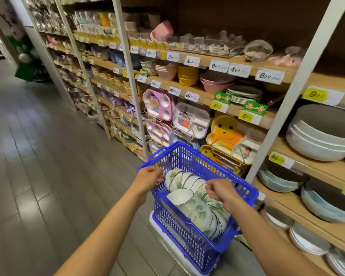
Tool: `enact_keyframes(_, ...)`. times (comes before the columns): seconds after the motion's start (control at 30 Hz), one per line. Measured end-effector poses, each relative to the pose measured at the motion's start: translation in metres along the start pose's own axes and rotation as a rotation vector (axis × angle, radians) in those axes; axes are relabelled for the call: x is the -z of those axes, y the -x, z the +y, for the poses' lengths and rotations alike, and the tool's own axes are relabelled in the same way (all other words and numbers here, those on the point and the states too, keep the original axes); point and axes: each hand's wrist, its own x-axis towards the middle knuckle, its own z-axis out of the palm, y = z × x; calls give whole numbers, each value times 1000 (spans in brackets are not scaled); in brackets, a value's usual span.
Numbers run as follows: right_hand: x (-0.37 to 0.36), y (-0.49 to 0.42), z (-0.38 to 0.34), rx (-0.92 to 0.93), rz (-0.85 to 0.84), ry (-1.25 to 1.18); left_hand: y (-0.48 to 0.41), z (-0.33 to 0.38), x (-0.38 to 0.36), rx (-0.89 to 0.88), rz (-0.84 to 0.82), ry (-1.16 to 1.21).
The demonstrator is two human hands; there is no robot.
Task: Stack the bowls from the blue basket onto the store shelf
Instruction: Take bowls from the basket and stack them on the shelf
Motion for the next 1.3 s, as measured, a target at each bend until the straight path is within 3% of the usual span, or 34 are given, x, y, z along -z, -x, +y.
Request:
enact_keyframes(0.33, -43, -124, 10, -160, 52, 4, -107, 14, 14, 70, -77, -182)
enact_keyframes(0.53, -49, -166, 29, -187, 57, 203, -170, 10, 1, 86, -151, -258)
enact_keyframes(0.77, -66, -192, 51, -241, 42, 640, -235, -41, -36, 131, -349, -531)
enact_keyframes(0.93, -81, -190, 76, -258, 84, 771, -278, -105, -52, 189, -618, -765)
enact_keyframes(1.07, -85, -185, 88, -283, 206, 796, -296, -153, -76, 326, -813, -799)
enact_keyframes(1.17, -91, -187, 92, -336, 252, 819, -299, -173, -91, 420, -834, -880)
enact_keyframes(1.3, -100, -188, 100, -383, 272, 922, -307, -185, -94, 326, -854, -1097)
